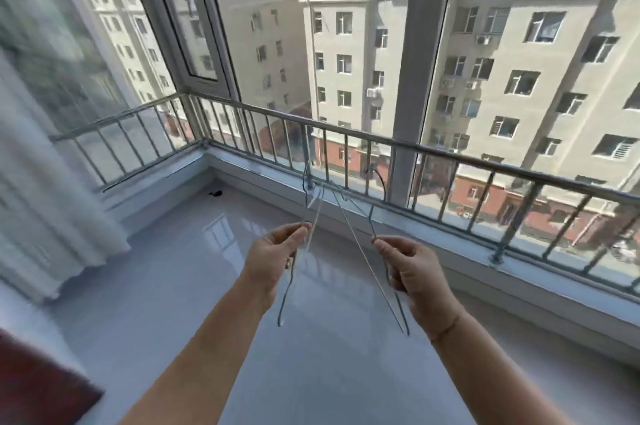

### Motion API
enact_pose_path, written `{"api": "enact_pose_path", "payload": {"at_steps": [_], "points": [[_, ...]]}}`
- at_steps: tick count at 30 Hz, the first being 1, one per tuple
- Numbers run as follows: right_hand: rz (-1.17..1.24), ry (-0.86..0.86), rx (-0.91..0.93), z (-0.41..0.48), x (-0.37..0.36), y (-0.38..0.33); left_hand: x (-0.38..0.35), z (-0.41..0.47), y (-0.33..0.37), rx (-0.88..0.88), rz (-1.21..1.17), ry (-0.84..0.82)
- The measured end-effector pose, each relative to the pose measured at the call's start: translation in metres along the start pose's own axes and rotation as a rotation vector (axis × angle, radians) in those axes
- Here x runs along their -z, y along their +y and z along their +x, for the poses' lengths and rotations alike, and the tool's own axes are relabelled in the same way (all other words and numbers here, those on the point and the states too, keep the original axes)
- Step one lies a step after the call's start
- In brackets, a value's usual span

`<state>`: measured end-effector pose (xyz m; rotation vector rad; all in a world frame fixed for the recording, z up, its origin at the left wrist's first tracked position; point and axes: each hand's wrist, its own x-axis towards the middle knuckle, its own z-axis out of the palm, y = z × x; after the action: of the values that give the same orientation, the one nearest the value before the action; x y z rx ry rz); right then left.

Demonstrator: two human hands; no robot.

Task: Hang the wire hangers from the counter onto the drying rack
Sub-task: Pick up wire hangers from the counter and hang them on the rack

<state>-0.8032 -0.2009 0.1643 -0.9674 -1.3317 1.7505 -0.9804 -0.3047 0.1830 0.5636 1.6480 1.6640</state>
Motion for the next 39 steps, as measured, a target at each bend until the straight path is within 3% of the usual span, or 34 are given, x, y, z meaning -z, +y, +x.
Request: {"api": "enact_pose_path", "payload": {"at_steps": [24,31,39], "points": [[-0.014,-0.509,0.068,0.288,-0.374,-0.053,0.246,0.271,0.136,-0.215,-0.084,0.507],[0.012,-0.574,0.13,0.355,-0.481,-0.07,0.326,0.349,0.183,-0.273,-0.108,0.538],[0.067,-0.559,0.246,0.424,-0.627,-0.1,0.441,0.452,0.253,-0.344,-0.054,0.451]]}}
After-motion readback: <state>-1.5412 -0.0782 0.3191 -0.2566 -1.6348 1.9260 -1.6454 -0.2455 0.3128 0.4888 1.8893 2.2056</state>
